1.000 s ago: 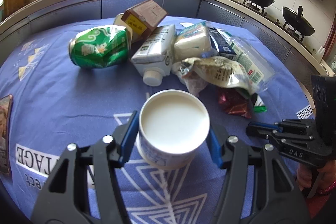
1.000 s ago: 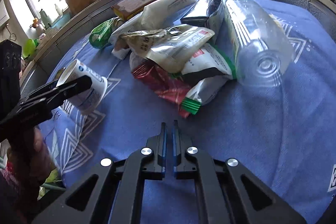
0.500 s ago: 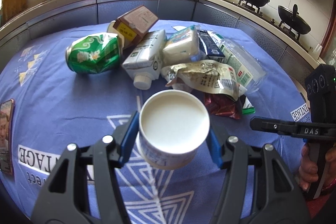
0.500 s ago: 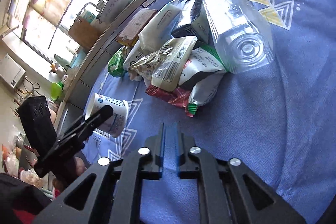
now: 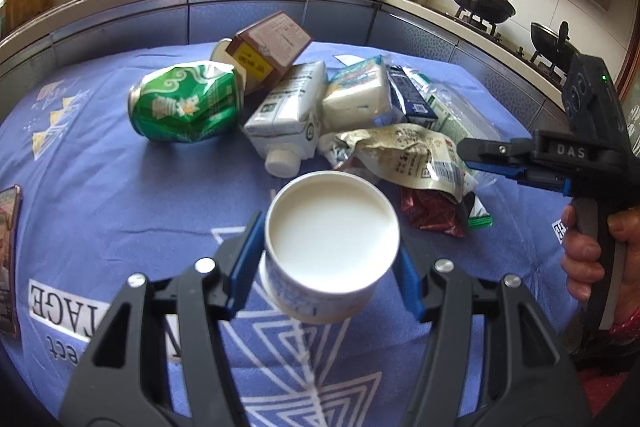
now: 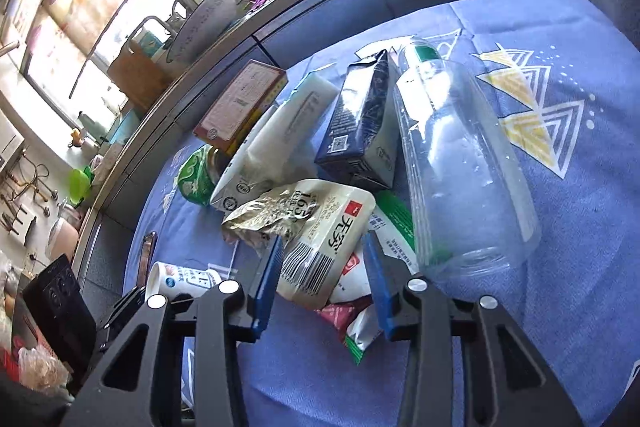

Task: Collect trash
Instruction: 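Grasp the crumpled foil snack bag with the right tool while the left tool holds the cup, then carry cup and bag to the beige bin and open both tools over it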

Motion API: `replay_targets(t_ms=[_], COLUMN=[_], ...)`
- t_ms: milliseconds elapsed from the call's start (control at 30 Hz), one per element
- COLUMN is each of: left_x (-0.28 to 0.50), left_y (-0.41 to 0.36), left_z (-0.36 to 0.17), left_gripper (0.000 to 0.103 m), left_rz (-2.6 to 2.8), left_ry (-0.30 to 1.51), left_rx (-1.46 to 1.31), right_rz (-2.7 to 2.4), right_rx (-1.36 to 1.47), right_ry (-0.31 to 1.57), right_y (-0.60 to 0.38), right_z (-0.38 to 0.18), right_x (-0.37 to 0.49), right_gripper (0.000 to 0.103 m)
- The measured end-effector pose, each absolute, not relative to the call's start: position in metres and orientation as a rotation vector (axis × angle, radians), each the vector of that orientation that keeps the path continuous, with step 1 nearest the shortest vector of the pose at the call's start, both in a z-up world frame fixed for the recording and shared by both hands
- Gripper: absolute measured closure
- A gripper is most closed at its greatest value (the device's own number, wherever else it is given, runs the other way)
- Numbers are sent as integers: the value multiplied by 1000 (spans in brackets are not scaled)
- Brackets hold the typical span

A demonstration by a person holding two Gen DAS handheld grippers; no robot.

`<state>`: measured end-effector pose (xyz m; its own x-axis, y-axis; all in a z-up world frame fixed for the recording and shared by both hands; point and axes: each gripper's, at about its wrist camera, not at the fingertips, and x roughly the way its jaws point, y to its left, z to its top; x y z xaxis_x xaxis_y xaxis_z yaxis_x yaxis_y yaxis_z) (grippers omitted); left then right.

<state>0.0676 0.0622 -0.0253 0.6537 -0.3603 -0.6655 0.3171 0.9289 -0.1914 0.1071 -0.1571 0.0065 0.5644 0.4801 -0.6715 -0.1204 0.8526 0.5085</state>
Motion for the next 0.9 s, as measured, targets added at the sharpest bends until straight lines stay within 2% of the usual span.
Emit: replay_targets(t_ms=[300, 333, 367, 400, 533, 633, 900], left_x=[71, 71, 71, 71, 69, 68, 69], left_y=[64, 64, 63, 63, 60, 57, 36], left_z=[-27, -27, -27, -26, -20, -13, 11], left_gripper=[45, 45, 45, 45, 46, 46, 46], left_rz=[-392, -392, -391, -391, -390, -393, -433], left_ry=[773, 773, 770, 766, 745, 734, 709], left_rx=[-67, -67, -65, -62, -50, -39, -7], right_rz=[321, 329, 341, 362, 445, 517, 611], right_rx=[500, 510, 516, 519, 523, 559, 830], right_ry=[938, 933, 914, 897, 860, 837, 759], right_y=[-153, -153, -153, -153, -150, -152, -208], right_z=[-9, -9, -8, -5, 7, 20, 49], right_x=[116, 116, 114, 112, 101, 93, 90], right_gripper=[61, 63, 69, 83, 97, 102, 102])
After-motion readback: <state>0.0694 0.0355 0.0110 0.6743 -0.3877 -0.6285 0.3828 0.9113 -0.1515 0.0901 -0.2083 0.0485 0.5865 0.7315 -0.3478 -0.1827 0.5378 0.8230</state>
